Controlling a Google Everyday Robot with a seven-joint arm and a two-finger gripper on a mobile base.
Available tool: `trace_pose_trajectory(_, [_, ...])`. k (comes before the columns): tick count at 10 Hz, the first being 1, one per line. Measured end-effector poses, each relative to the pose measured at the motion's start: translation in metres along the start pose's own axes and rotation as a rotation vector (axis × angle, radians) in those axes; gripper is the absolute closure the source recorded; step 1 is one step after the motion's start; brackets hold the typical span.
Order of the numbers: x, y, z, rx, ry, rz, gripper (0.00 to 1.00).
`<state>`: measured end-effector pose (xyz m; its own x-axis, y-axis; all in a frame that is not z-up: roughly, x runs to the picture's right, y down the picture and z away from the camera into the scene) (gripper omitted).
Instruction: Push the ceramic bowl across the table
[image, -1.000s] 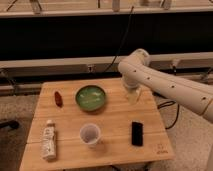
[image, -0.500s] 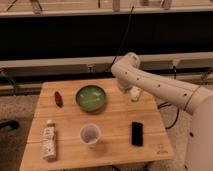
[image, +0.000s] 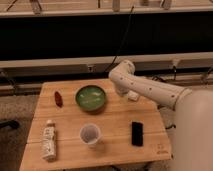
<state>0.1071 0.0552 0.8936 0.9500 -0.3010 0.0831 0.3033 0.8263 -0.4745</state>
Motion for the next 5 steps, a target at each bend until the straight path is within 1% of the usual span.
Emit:
trace_pose_trajectory(1, [-0.001, 0.000, 0.004, 0.000, -0.003, -0.009, 0.72])
trace_pose_trajectory(2, [-0.004, 0.000, 0.005, 0.000, -0.002, -0.011, 0.80])
trace_pose_trajectory(3, [-0.012, -0.002, 0.006, 0.000, -0.007, -0.018, 0.88])
trace_pose_trajectory(4, [-0.031, -0.007, 0.008, 0.001, -0.012, -0.032, 0.97])
trace_pose_trajectory(5, [-0.046, -0.011, 0.009, 0.002, -0.021, -0.046, 0.99])
